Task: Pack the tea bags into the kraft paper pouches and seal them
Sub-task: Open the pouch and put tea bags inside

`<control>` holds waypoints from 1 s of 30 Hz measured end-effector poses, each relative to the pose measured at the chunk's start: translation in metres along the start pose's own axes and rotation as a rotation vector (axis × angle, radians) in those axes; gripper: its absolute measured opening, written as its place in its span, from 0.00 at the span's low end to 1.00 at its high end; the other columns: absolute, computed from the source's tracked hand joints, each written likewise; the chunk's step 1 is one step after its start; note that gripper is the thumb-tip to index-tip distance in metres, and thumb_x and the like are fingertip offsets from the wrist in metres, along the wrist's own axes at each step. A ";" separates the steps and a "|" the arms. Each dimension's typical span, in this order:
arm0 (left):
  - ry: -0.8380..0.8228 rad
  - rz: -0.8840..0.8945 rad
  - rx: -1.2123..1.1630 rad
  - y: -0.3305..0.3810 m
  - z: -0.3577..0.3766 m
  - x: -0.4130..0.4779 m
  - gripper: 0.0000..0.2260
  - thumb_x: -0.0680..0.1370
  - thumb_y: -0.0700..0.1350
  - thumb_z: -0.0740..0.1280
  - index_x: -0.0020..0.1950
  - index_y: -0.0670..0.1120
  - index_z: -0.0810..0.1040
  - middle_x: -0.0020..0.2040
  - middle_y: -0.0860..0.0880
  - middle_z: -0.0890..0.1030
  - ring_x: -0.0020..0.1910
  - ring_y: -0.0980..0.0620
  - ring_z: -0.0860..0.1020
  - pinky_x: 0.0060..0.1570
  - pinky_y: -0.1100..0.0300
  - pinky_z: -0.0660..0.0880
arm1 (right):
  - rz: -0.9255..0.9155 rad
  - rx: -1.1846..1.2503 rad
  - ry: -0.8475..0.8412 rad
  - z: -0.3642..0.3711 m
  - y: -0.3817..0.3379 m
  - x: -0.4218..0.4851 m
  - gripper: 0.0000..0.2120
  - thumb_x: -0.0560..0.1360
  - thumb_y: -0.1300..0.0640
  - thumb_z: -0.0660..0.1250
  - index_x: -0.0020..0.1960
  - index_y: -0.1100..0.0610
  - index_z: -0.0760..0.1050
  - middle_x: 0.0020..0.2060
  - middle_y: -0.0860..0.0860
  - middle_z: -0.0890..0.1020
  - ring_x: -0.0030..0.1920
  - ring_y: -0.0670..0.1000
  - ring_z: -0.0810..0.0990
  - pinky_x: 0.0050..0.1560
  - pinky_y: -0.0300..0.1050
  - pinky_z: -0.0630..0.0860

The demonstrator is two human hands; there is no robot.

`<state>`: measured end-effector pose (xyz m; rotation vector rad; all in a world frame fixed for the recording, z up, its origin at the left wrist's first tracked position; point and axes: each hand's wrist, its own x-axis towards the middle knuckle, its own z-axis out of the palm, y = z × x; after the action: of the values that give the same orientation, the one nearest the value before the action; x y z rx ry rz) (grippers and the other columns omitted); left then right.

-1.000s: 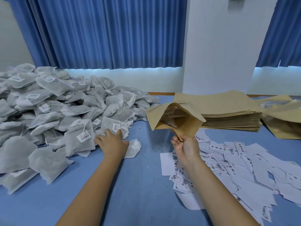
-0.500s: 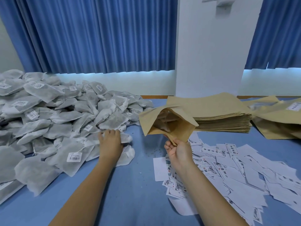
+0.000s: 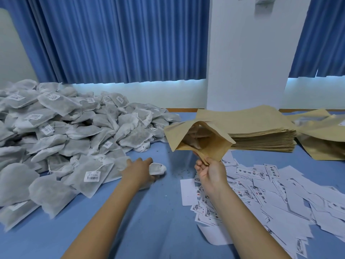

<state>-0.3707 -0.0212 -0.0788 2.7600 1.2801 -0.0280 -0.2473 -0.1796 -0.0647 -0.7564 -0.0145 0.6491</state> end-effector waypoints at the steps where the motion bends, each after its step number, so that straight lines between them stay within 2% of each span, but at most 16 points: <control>1: 0.084 0.001 0.008 0.006 0.000 -0.004 0.17 0.76 0.56 0.64 0.62 0.51 0.69 0.56 0.47 0.73 0.58 0.40 0.67 0.53 0.50 0.72 | -0.003 -0.010 -0.002 -0.001 0.000 0.000 0.09 0.81 0.68 0.52 0.55 0.62 0.70 0.37 0.57 0.76 0.26 0.49 0.69 0.24 0.37 0.71; 3: 0.255 -0.016 0.076 0.022 0.000 -0.018 0.10 0.78 0.46 0.63 0.58 0.49 0.70 0.53 0.48 0.73 0.54 0.43 0.69 0.45 0.53 0.74 | -0.011 -0.052 0.001 -0.002 -0.001 0.001 0.09 0.81 0.67 0.53 0.50 0.58 0.69 0.34 0.54 0.74 0.23 0.47 0.68 0.23 0.37 0.69; 4: 0.332 -0.018 0.087 0.029 -0.002 -0.026 0.09 0.77 0.43 0.62 0.57 0.49 0.70 0.53 0.49 0.73 0.53 0.44 0.69 0.41 0.54 0.74 | -0.019 -0.075 0.003 -0.003 -0.002 0.002 0.09 0.82 0.66 0.53 0.46 0.57 0.68 0.33 0.52 0.72 0.21 0.46 0.66 0.22 0.37 0.67; 6: 0.425 0.014 0.037 0.037 -0.015 -0.044 0.07 0.76 0.45 0.61 0.54 0.51 0.70 0.51 0.51 0.75 0.51 0.46 0.70 0.36 0.57 0.71 | -0.044 -0.114 0.011 -0.005 -0.002 0.006 0.10 0.82 0.65 0.53 0.44 0.56 0.67 0.30 0.51 0.70 0.18 0.44 0.62 0.20 0.37 0.62; 8: 0.327 0.116 -0.076 0.039 -0.040 -0.064 0.04 0.73 0.51 0.62 0.45 0.53 0.69 0.45 0.54 0.76 0.47 0.49 0.74 0.34 0.59 0.66 | -0.057 -0.162 0.025 -0.006 0.000 0.007 0.10 0.82 0.65 0.53 0.44 0.56 0.67 0.28 0.50 0.69 0.18 0.44 0.61 0.20 0.37 0.60; 10: 0.083 0.280 -0.305 0.049 -0.068 -0.083 0.05 0.68 0.55 0.63 0.40 0.56 0.71 0.39 0.57 0.77 0.42 0.54 0.76 0.34 0.60 0.68 | -0.054 -0.191 0.044 -0.005 0.004 0.006 0.10 0.81 0.66 0.53 0.44 0.56 0.66 0.25 0.49 0.69 0.17 0.44 0.61 0.19 0.37 0.59; 11: 0.075 0.351 -0.428 0.059 -0.079 -0.089 0.07 0.65 0.56 0.62 0.41 0.57 0.73 0.38 0.58 0.78 0.41 0.57 0.76 0.36 0.61 0.70 | -0.056 -0.214 0.046 -0.004 0.006 0.005 0.11 0.80 0.67 0.53 0.43 0.56 0.66 0.22 0.48 0.69 0.17 0.43 0.61 0.19 0.36 0.59; 13: 0.244 0.412 -0.509 0.085 -0.093 -0.086 0.10 0.65 0.54 0.62 0.45 0.56 0.74 0.39 0.58 0.79 0.41 0.57 0.77 0.38 0.59 0.74 | -0.065 -0.293 0.021 -0.002 0.009 0.002 0.12 0.78 0.69 0.51 0.43 0.55 0.67 0.19 0.47 0.68 0.18 0.43 0.60 0.19 0.35 0.59; 16: 0.445 0.406 -0.344 0.119 -0.088 -0.060 0.09 0.73 0.46 0.65 0.52 0.50 0.74 0.48 0.50 0.79 0.49 0.47 0.76 0.40 0.56 0.72 | -0.047 -0.370 -0.006 -0.001 0.013 -0.004 0.14 0.76 0.70 0.49 0.43 0.55 0.68 0.20 0.47 0.67 0.19 0.44 0.59 0.19 0.36 0.59; 19: 0.482 0.404 -0.212 0.134 -0.076 -0.033 0.13 0.75 0.40 0.64 0.60 0.46 0.73 0.53 0.43 0.76 0.54 0.43 0.73 0.40 0.55 0.68 | 0.017 -0.283 -0.002 -0.001 0.012 -0.005 0.14 0.77 0.71 0.49 0.42 0.56 0.67 0.24 0.49 0.65 0.19 0.43 0.59 0.19 0.35 0.59; 22: 0.460 0.669 -0.212 0.134 -0.076 -0.021 0.16 0.70 0.37 0.68 0.57 0.44 0.76 0.54 0.44 0.75 0.54 0.44 0.73 0.42 0.52 0.73 | 0.083 -0.125 0.003 -0.002 0.002 0.000 0.16 0.77 0.71 0.48 0.36 0.56 0.63 0.26 0.49 0.62 0.19 0.43 0.58 0.21 0.35 0.58; 24: 0.472 0.819 -0.143 0.129 -0.071 -0.016 0.14 0.70 0.37 0.69 0.55 0.42 0.77 0.57 0.44 0.74 0.56 0.44 0.72 0.47 0.49 0.74 | 0.060 -0.036 0.000 -0.003 -0.005 0.002 0.16 0.78 0.69 0.50 0.36 0.56 0.66 0.24 0.49 0.67 0.19 0.44 0.59 0.20 0.35 0.58; 26: 0.457 0.748 0.004 0.126 -0.059 -0.012 0.14 0.74 0.38 0.67 0.59 0.43 0.75 0.60 0.44 0.73 0.60 0.45 0.70 0.52 0.49 0.73 | 0.042 -0.067 0.013 -0.002 -0.004 0.002 0.16 0.79 0.68 0.50 0.38 0.55 0.68 0.25 0.50 0.69 0.18 0.43 0.60 0.19 0.33 0.59; 28: 0.321 0.500 0.116 0.128 -0.051 -0.004 0.15 0.77 0.40 0.65 0.63 0.43 0.72 0.62 0.44 0.73 0.62 0.45 0.72 0.59 0.53 0.71 | 0.043 -0.230 0.032 -0.001 0.005 -0.001 0.16 0.78 0.70 0.48 0.38 0.56 0.66 0.22 0.49 0.68 0.17 0.43 0.59 0.18 0.35 0.59; 30: 0.267 0.299 0.136 0.131 -0.053 0.007 0.16 0.77 0.43 0.65 0.63 0.43 0.71 0.62 0.43 0.74 0.60 0.44 0.73 0.60 0.54 0.69 | 0.009 -0.393 0.009 0.001 0.015 -0.005 0.15 0.77 0.71 0.49 0.37 0.56 0.64 0.19 0.47 0.65 0.17 0.43 0.59 0.19 0.36 0.59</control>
<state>-0.2676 -0.0947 -0.0161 3.1279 0.9271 0.2957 -0.2599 -0.1738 -0.0729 -1.1381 -0.1339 0.6591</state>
